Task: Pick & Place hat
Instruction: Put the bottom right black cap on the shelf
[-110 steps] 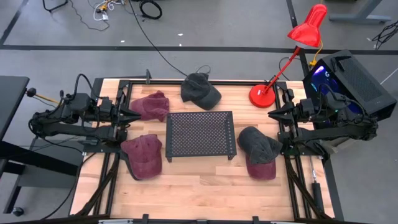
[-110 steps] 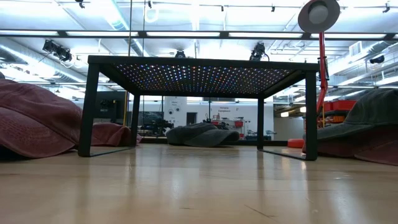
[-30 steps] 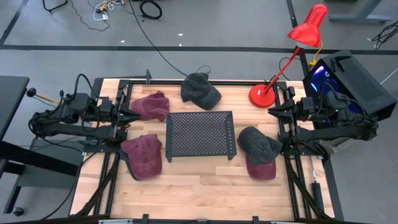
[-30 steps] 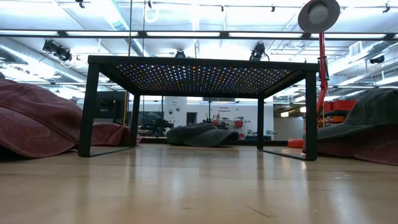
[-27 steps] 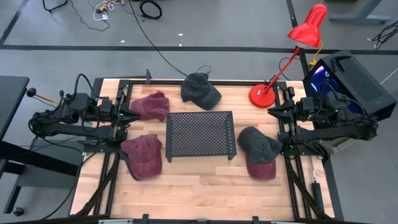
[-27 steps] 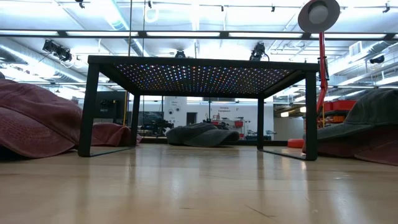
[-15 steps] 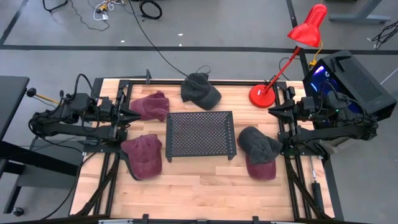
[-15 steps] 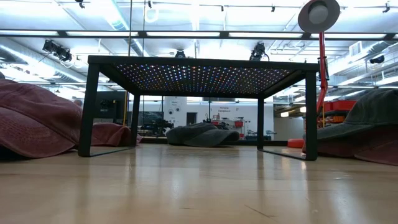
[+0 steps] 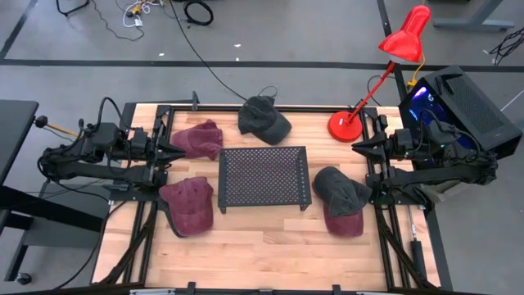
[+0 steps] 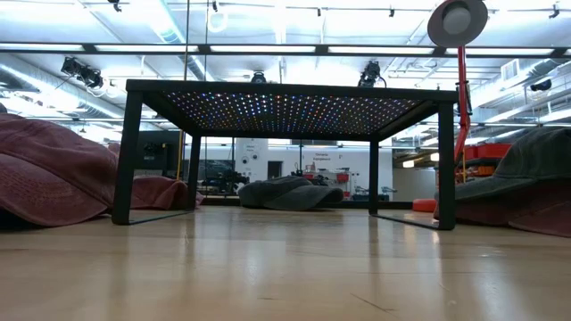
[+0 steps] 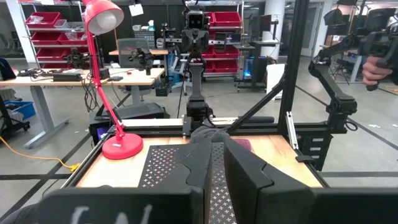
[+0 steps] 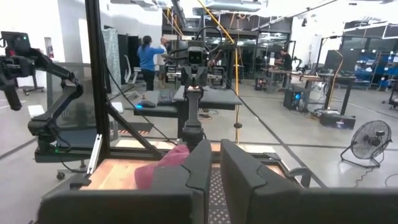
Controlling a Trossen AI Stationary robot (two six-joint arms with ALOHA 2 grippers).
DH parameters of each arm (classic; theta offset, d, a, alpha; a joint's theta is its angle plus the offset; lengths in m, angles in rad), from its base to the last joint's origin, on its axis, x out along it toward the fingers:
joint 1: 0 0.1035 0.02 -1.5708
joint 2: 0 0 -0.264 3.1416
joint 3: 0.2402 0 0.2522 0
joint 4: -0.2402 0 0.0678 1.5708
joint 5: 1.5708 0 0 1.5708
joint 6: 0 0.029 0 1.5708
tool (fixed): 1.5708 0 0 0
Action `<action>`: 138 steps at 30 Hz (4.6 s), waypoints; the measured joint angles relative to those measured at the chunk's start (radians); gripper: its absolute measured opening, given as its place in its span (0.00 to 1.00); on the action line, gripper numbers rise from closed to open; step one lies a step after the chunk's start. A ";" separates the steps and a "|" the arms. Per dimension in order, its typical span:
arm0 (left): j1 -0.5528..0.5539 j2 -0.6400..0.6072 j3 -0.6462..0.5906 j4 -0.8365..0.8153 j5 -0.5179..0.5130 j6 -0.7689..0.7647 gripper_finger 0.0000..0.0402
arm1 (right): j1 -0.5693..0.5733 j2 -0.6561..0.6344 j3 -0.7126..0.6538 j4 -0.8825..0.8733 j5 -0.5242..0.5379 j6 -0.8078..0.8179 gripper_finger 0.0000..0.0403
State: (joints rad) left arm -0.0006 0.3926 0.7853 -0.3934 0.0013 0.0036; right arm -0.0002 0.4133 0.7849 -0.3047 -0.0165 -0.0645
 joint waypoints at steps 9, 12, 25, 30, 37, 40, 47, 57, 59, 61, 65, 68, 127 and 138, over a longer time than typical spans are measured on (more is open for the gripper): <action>0.000 0.000 0.000 0.000 0.000 0.000 0.12 | 0.000 0.000 0.000 -0.001 0.000 0.000 0.10; 0.000 0.000 0.000 0.000 0.000 0.000 0.12 | 0.000 0.000 0.000 -0.008 0.000 0.009 0.10; 0.000 0.000 0.000 0.000 0.000 0.000 0.12 | 0.000 0.000 0.000 -0.116 -0.002 0.038 0.10; 0.000 0.000 0.000 0.000 0.000 0.000 0.12 | 0.000 0.000 0.000 -0.180 -0.002 0.039 0.10; 0.000 0.000 0.000 0.000 0.000 0.000 0.12 | 0.000 0.000 0.000 -0.276 -0.003 0.058 0.10; 0.000 0.000 0.000 0.000 0.000 0.000 0.12 | 0.000 0.000 0.000 -0.291 -0.022 0.056 0.10; 0.000 0.000 0.000 0.000 0.000 0.000 0.12 | 0.033 0.031 0.000 -0.306 -0.057 0.060 0.10; 0.000 0.000 0.000 0.000 0.000 0.000 0.12 | 0.129 0.053 0.000 -0.333 -0.073 0.060 0.10; 0.000 0.000 0.000 0.000 0.000 0.000 0.12 | 0.146 0.057 0.000 -0.361 -0.072 0.060 0.10; 0.000 0.000 0.000 0.000 0.000 0.000 0.12 | 0.161 0.058 0.000 -0.391 -0.072 0.060 0.10; 0.000 0.000 0.000 0.000 0.000 0.000 0.12 | 0.189 0.071 0.000 -0.435 -0.071 0.060 0.10; 0.000 0.000 0.000 0.000 0.000 0.000 0.12 | 0.205 0.092 0.000 -0.471 -0.071 0.057 0.10; 0.000 0.000 0.000 0.000 0.000 0.000 0.12 | 0.231 0.488 0.278 -1.081 -0.053 -0.030 0.10; 0.000 0.000 0.000 0.000 0.000 0.000 0.12 | 0.279 0.540 0.278 -1.094 -0.043 -0.035 0.26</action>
State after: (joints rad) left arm -0.0005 0.3927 0.7853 -0.3933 0.0010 0.0034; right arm 0.2784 0.9537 1.0634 -1.3988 -0.0600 -0.0992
